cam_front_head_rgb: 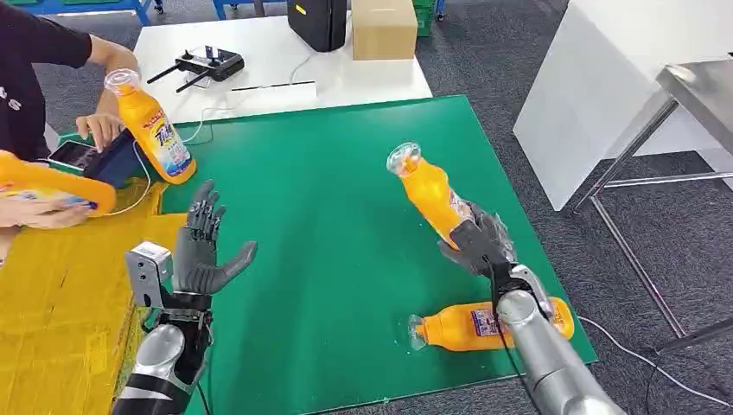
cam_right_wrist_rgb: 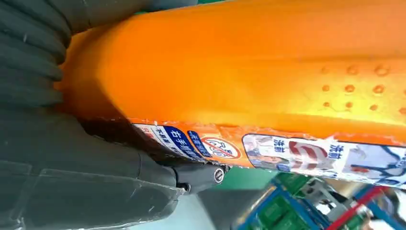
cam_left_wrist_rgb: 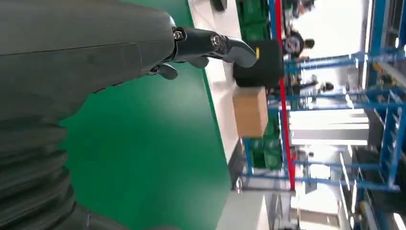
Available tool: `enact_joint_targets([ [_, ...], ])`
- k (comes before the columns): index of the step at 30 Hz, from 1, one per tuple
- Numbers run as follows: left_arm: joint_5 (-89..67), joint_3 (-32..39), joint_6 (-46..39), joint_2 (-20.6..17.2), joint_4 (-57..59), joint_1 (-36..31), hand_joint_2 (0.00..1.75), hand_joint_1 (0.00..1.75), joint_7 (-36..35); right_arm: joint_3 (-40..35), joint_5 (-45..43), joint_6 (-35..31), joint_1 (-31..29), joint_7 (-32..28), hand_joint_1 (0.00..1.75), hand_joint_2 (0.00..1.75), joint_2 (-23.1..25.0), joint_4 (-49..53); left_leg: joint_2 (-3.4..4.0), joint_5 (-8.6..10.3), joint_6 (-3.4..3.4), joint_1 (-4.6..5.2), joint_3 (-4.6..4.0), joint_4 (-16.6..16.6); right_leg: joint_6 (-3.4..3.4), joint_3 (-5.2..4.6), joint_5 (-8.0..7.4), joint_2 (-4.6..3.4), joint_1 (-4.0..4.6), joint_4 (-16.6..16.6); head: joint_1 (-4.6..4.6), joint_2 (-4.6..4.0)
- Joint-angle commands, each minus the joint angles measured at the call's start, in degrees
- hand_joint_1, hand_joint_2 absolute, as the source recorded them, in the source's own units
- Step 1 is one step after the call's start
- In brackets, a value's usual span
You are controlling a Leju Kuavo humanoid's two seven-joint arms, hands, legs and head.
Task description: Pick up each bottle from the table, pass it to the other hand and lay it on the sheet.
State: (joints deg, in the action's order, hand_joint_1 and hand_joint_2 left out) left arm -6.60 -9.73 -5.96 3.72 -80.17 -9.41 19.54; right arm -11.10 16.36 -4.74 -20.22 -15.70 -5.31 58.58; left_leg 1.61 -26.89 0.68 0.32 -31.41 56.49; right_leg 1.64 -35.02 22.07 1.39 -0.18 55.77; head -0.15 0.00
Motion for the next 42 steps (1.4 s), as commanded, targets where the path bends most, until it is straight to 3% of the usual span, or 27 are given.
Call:
enact_joint_targets([
  [1, 1.81, -8.77, 2.51, -1.66, 2.89, -4.58, 1.75, 0.0, -1.63, 8.69, -13.61, 0.73, 4.51, -3.76, 1.75, 1.75, 11.75, 7.99, -0.16, -0.08, -0.08, -0.1, 0.09, 0.05, -0.03, 0.14, 0.06, -0.07, 0.07, 0.02, -0.02, 0.0],
  [5, 2.47, -10.24, 3.07, -1.62, 3.71, -5.54, 1.75, 0.0, -1.88, 6.25, -14.9, 1.33, 3.91, -4.59, 1.75, 1.75, 13.31, 6.06, -0.08, -0.04, -0.06, -0.04, 0.11, -0.01, -0.01, 0.13, 0.04, -0.08, 0.01, 0.0, -0.04, 0.0],
  [13, 5.19, -13.83, 5.88, -0.89, 6.81, -9.42, 1.75, 0.0, -2.43, -7.92, -9.52, 2.15, -1.33, -5.45, 1.75, 1.75, 16.18, -4.21, 0.11, -0.1, -0.11, -0.1, 0.24, 0.0, -0.04, 0.19, 0.02, -0.33, 0.04, -0.01, -0.02, 0.0],
  [18, 5.18, -13.93, 5.89, -0.8, 6.88, -9.54, 1.75, 0.0, -2.43, -8.19, -9.34, 1.72, -1.44, -5.45, 1.75, 1.75, 16.59, -4.5, 0.02, -0.02, -0.06, -0.07, 0.13, -0.03, 0.0, 0.11, 0.0, -0.16, 0.05, -0.04, -0.02, 0.0],
  [27, 7.03, -15.9, 8.06, 0.35, 9.54, -13.12, 1.75, 0.0, -3.21, -22.16, 4.26, -5.46, -6.72, -4.32, 1.75, 1.75, 20.93, -16.27, 0.11, -0.07, -0.1, -0.1, 0.18, 0.0, -0.04, 0.15, 0.03, -0.28, 0.06, 0.0, -0.04, 0.02],
  [41, 7.56, -14.99, 7.74, 0.78, 12.45, -13.94, 1.75, 0.0, -3.31, -29.32, 10.3, -8.73, -5.46, -5.12, 1.75, 1.75, 21.76, -17.43, -0.09, -0.05, -0.08, -0.11, 0.18, -0.04, -0.02, 0.2, 0.07, -0.09, 0.08, -0.05, -0.04, 0.0],
  [42, 7.56, -14.91, 7.74, 0.64, 12.51, -13.91, 1.75, 0.07, -3.31, -29.33, 10.3, -8.76, -5.41, -5.11, 1.75, 1.75, 21.8, -17.39, -0.14, -0.09, -0.1, -0.14, 0.27, -0.02, -0.03, 0.3, 0.12, -0.09, 0.11, -0.05, -0.04, 0.0],
])
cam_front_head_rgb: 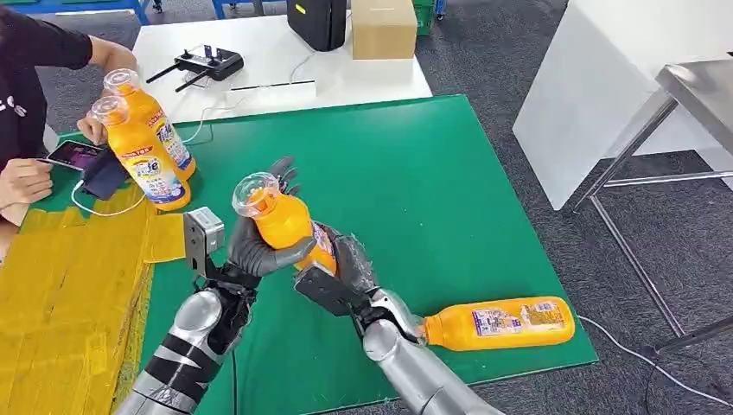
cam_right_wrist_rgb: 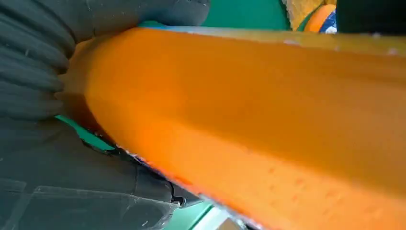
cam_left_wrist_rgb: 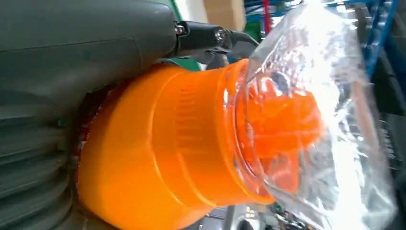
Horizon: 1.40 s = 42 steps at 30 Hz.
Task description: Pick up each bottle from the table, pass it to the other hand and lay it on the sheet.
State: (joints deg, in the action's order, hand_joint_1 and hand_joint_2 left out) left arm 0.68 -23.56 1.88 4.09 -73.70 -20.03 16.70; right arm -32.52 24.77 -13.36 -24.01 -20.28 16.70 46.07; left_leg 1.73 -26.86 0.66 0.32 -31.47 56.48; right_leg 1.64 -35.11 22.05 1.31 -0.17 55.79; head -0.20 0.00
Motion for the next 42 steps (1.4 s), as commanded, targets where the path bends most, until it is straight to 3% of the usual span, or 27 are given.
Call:
enact_joint_targets([
  [1, 0.41, -0.57, -0.62, 0.53, 6.22, -3.19, 1.75, 1.75, -0.31, -8.11, 1.74, -0.1, -1.19, -0.38, 1.75, 1.75, -0.47, -3.99, -0.18, -0.08, -0.06, -0.08, 0.21, -0.02, -0.01, 0.25, 0.08, -0.02, 0.04, -0.04, -0.02, 0.0],
  [22, -0.17, 1.13, -2.23, 0.49, 5.94, -1.86, 1.75, 1.75, 0.19, -7.99, -0.4, -0.14, 1.21, -0.87, 1.75, 1.75, -1.99, 1.61, -0.14, -0.07, -0.05, -0.08, 0.17, -0.01, -0.01, 0.2, 0.06, -0.06, 0.05, -0.04, -0.02, 0.0],
  [28, 1.35, 7.4, -6.11, -1.77, 0.84, -0.4, 1.75, 1.75, 1.68, -8.82, -0.47, -1.47, 4.48, -0.98, 1.75, 1.75, -4.75, 12.92, -0.06, -0.07, -0.06, -0.05, 0.1, -0.01, -0.01, 0.11, 0.05, -0.12, 0.02, -0.02, 0.0, 0.0],
  [29, 0.56, 8.39, -7.76, -1.89, 0.39, -0.32, 1.75, 1.75, 1.96, -8.64, -0.55, -2.19, 5.1, -1.38, 1.33, 1.75, -5.13, 14.9, -0.03, -0.05, -0.05, -0.05, 0.05, 0.0, -0.02, 0.06, 0.02, -0.12, 0.03, -0.02, 0.0, 0.0],
  [30, -2.57, 9.47, -11.12, -2.38, -0.11, -0.31, 1.75, 1.75, 2.44, -8.3, -1.07, -2.63, 6.22, -1.69, 0.0, 1.75, -5.71, 18.12, -0.09, -0.12, -0.08, -0.1, 0.18, 0.03, -0.03, 0.19, 0.1, -0.14, 0.06, 0.01, 0.0, 0.0],
  [33, -10.2, 10.89, -17.93, -3.66, -0.59, -0.4, 1.75, 1.75, 2.44, -7.7, -1.71, -3.31, 8.65, -2.05, 0.0, 1.75, -7.66, 25.83, -0.14, -0.19, -0.12, -0.16, 0.3, 0.05, -0.04, 0.33, 0.15, -0.19, 0.1, 0.01, -0.02, 0.0],
  [34, -19.45, 11.38, -24.68, -4.26, 0.58, -0.79, 1.75, 1.75, 0.86, -7.22, -1.83, -3.82, 9.73, -2.2, 0.0, 1.75, -8.04, 28.49, -0.02, -0.06, -0.06, -0.07, 0.05, 0.0, -0.02, 0.06, 0.02, -0.14, 0.04, -0.02, 0.0, 0.02],
  [37, -33.56, 13.93, -33.92, -5.73, 3.78, -1.83, 1.75, 1.75, -1.94, -6.14, -4.18, -3.46, 12.05, -2.88, 0.0, 1.75, -8.47, 33.51, -0.02, -0.04, -0.06, -0.05, 0.1, -0.04, -0.02, 0.1, 0.02, -0.13, 0.02, -0.03, -0.07, 0.0],
  [38, -46.77, 15.12, -40.88, -6.82, 6.01, -2.47, 1.75, 1.75, -5.66, -6.51, -4.44, -2.67, 12.39, -2.9, 0.0, 1.75, -9.23, 34.93, 0.01, -0.09, -0.1, -0.1, 0.23, -0.03, -0.04, 0.2, 0.06, -0.21, 0.05, -0.02, 0.0, 0.0],
  [39, -62.63, 18.91, -41.88, -6.82, 5.76, -2.17, 1.75, 1.75, -10.9, -6.99, -3.33, -2.57, 12.46, -2.89, 0.0, 1.75, -9.85, 35.8, 0.14, -0.07, -0.1, -0.1, 0.17, -0.04, -0.05, 0.11, 0.02, -0.25, 0.06, -0.04, 0.02, 0.0],
  [42, -82.03, 23.08, -41.88, -8.06, 6.98, -1.64, 1.75, 1.75, -17.22, -6.31, -6.62, -0.04, 13.96, -3.01, 0.0, 1.75, -11.42, 39.42, 0.01, -0.02, -0.09, -0.08, 0.11, -0.04, -0.03, 0.06, 0.03, -0.16, 0.11, -0.04, -0.02, 0.0],
])
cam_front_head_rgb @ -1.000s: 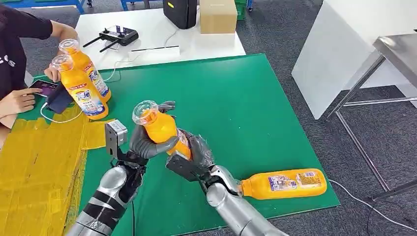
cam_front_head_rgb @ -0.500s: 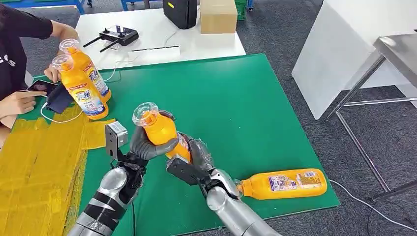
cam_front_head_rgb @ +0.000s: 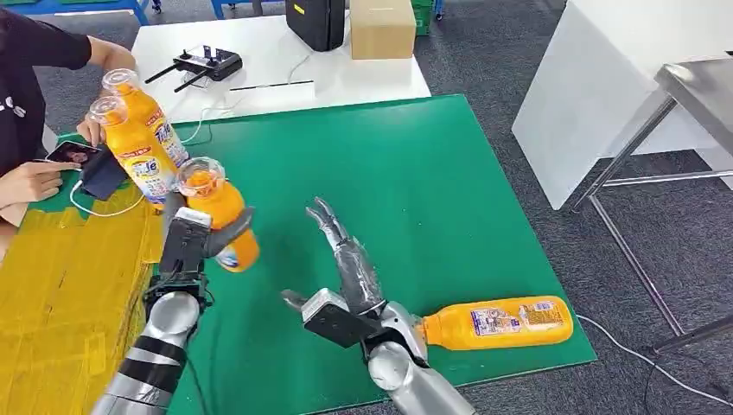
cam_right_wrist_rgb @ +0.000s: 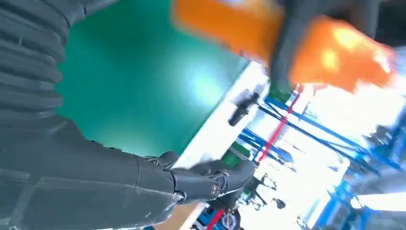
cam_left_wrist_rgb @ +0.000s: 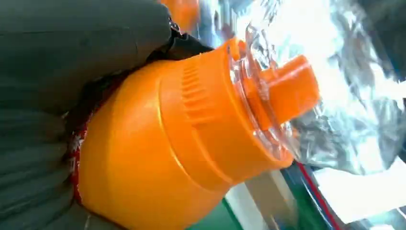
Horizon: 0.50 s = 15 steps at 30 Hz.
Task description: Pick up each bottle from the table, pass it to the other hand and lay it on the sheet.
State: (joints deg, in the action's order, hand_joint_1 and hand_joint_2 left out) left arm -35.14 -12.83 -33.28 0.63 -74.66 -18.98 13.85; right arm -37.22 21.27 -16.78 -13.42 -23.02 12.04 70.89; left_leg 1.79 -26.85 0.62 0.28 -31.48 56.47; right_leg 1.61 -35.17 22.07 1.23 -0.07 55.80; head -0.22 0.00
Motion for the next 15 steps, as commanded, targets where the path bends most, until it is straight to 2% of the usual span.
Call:
enact_joint_targets([
  [1, -47.89, 12.23, -6.72, -5.34, 9.47, -3.2, 1.75, 1.75, -15.37, -0.86, -4.62, 4.04, 3.98, -0.52, 0.0, 1.75, -7.26, 15.81, -0.06, -0.1, -0.05, -0.09, 0.23, -0.01, 0.01, 0.25, 0.06, -0.15, 0.04, -0.04, 0.02, 0.0],
  [4, -54.86, 9.87, -6.16, -9.4, 14.4, -4.68, 1.75, 1.75, -20.45, 2.2, -8.96, 5.41, 6.13, -1.49, 0.0, 1.75, -8.42, 19.28, -0.14, -0.07, -0.04, -0.1, 0.25, -0.06, 0.01, 0.3, 0.07, -0.06, 0.01, -0.07, 0.02, 0.0],
  [5, -54.86, 3.7, -5.67, -14.02, 15.77, -5.23, 1.75, 1.75, -26.42, 3.44, -10.54, 5.89, 6.94, -1.81, 0.0, 1.75, -8.81, 20.41, -0.16, -0.02, -0.04, -0.06, 0.16, -0.05, 0.01, 0.2, 0.06, 0.01, -0.01, -0.05, 0.0, 0.0],
  [8, -54.86, -4.68, -4.45, -18.99, 19.69, -6.67, 1.75, 1.75, -32.58, 5.15, -11.58, 6.12, 8.33, -2.65, 0.0, 1.75, -9.42, 22.1, -0.19, -0.03, -0.06, -0.08, 0.15, -0.04, -0.01, 0.19, 0.06, 0.03, 0.02, -0.03, 0.0, 0.0],
  [9, -54.86, -5.47, -4.49, -19.42, 21.24, -6.84, 1.75, 1.75, -32.17, 5.35, -11.73, 6.22, 8.53, -2.78, 0.0, 1.75, -9.71, 22.39, -0.35, -0.15, -0.13, -0.19, 0.41, -0.01, -0.04, 0.49, 0.2, 0.01, 0.1, -0.02, 0.0, 0.0],
  [10, -54.86, -5.29, -5.16, -19.42, 21.88, -6.81, 1.75, 1.75, -31.99, 5.41, -11.72, 6.2, 8.61, -2.84, 0.0, 1.75, -9.8, 22.49, -0.25, -0.03, -0.07, -0.08, 0.18, -0.05, -0.02, 0.21, 0.09, 0.07, 0.02, -0.04, 0.02, 0.0],
  [11, -54.86, -2.99, -4.66, -17.68, 24.11, -7.33, 1.75, 1.75, -29.97, 5.46, -11.54, 6.11, 8.66, -2.96, 0.0, 1.75, -9.93, 22.56, -0.34, -0.07, -0.09, -0.12, 0.31, -0.04, -0.02, 0.36, 0.14, 0.08, 0.05, -0.04, 0.0, 0.0],
  [15, -54.86, -3.03, -5.16, -17.36, 25.11, -7.93, 1.75, 1.75, -29.53, 5.46, -11.49, 6.07, 8.69, -2.99, 0.0, 1.75, -9.89, 22.57, -0.25, -0.06, -0.05, -0.1, 0.22, -0.01, 0.02, 0.27, 0.09, 0.02, 0.03, -0.04, 0.0, 0.0],
])
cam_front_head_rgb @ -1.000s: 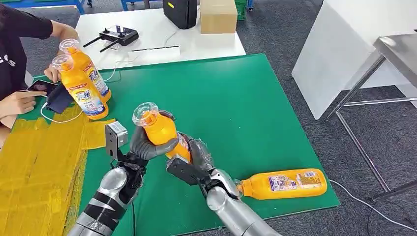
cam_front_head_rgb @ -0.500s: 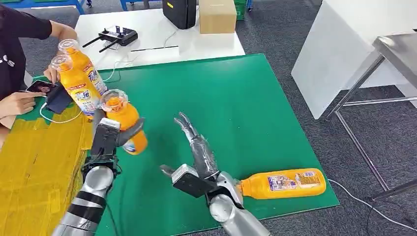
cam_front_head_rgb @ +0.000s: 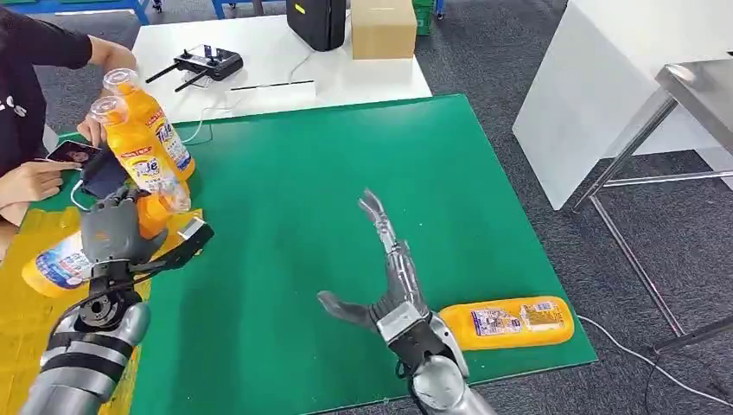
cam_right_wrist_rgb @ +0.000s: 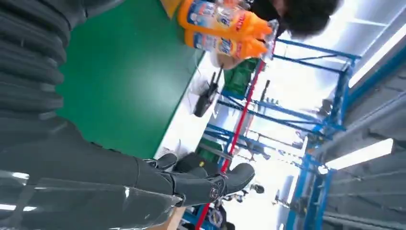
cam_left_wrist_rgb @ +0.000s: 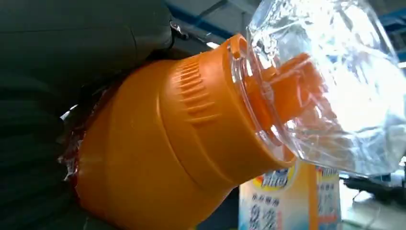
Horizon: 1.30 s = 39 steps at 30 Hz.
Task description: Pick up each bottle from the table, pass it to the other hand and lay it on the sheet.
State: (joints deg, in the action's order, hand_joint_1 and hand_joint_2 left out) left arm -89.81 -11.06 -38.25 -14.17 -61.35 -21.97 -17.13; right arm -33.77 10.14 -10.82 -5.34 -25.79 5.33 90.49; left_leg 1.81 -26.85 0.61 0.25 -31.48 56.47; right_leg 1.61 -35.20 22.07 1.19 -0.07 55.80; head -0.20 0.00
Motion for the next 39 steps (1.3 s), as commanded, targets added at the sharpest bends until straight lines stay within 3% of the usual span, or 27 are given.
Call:
enact_joint_targets([
  [1, -0.19, -4.79, -0.19, -2.56, 11.79, -4.94, 1.75, 1.75, 1.45, 2.0, -0.36, 0.1, 0.62, -0.21, 0.0, 1.75, -3.18, 2.97, -0.39, -0.12, -0.06, -0.13, 0.35, 0.03, 0.02, 0.45, 0.15, 0.07, 0.08, -0.05, -0.04, 0.0],
  [7, -0.19, -4.79, -0.19, -2.56, 11.79, -4.94, 1.75, 1.75, 1.45, 2.0, -0.36, 0.1, 0.62, -0.21, 0.0, 1.75, -3.18, 2.97, -0.12, -0.01, -0.03, -0.03, 0.05, -0.01, 0.0, 0.1, 0.02, 0.02, 0.01, -0.03, -0.02, 0.0],
  [8, -0.19, -7.45, 1.08, -3.48, 12.32, -5.5, 1.75, 1.75, -0.33, 1.84, -0.07, 0.03, 0.5, -0.27, 0.0, 1.75, -3.21, 2.81, -0.24, -0.06, -0.05, -0.06, 0.18, -0.01, 0.0, 0.25, 0.09, 0.04, 0.03, -0.03, -0.02, 0.0],
  [18, -0.19, -10.91, -0.96, 3.71, 26.82, -8.36, 1.75, 1.75, 2.46, 1.45, 1.41, -0.4, -0.73, 0.24, 0.0, 1.75, -3.25, 0.43, -0.28, 0.01, -0.01, 0.0, 0.18, -0.07, 0.03, 0.25, 0.04, 0.13, -0.02, -0.08, -0.02, 0.0],
  [19, -0.19, -10.58, -1.2, 4.43, 27.46, -8.38, 1.75, 0.0, 2.5, 1.46, 1.41, -0.44, -0.72, 0.25, 0.0, 1.75, -3.22, 0.24, -0.36, -0.02, -0.02, -0.03, 0.27, -0.07, 0.03, 0.36, 0.08, 0.14, -0.01, -0.1, -0.02, 0.0],
  [23, -0.19, -8.06, 2.7, 5.72, 31.51, -9.79, 1.75, 0.0, 3.87, 1.48, 1.8, -0.56, -0.71, 0.48, 0.0, 1.75, -3.12, 0.1, -0.23, -0.02, -0.02, 0.0, 0.15, -0.04, 0.03, 0.22, 0.06, 0.07, -0.02, -0.05, -0.02, 0.0],
  [24, 0.06, -7.24, 5.42, 6.13, 33.16, -10.34, 1.75, 0.0, 3.89, 1.65, 1.94, -0.54, -0.65, 0.69, 0.0, 1.75, -2.99, 0.11, -0.42, -0.15, -0.06, -0.11, 0.42, 0.0, 0.03, 0.54, 0.19, 0.08, 0.05, -0.07, -0.02, 0.0],
  [28, 0.34, -6.34, 18.99, 7.83, 39.09, -12.43, 1.75, 0.0, 4.44, 2.83, 3.16, 0.61, -0.69, 2.31, 0.0, 1.75, -2.17, 0.28, -0.26, -0.01, -0.03, -0.02, 0.16, -0.04, 0.01, 0.25, 0.04, 0.08, -0.01, -0.06, -0.02, 0.0],
  [39, 1.3, -3.74, 17.94, 8.63, 37.9, -11.17, 1.75, 0.0, 4.09, 3.69, 4.08, 1.61, -0.35, 2.81, 0.0, 1.75, -1.51, 0.09, -0.34, -0.02, -0.11, -0.05, 0.8, -0.18, 0.04, 1.01, 0.09, 0.07, -0.12, -0.18, 0.0, 0.0],
])
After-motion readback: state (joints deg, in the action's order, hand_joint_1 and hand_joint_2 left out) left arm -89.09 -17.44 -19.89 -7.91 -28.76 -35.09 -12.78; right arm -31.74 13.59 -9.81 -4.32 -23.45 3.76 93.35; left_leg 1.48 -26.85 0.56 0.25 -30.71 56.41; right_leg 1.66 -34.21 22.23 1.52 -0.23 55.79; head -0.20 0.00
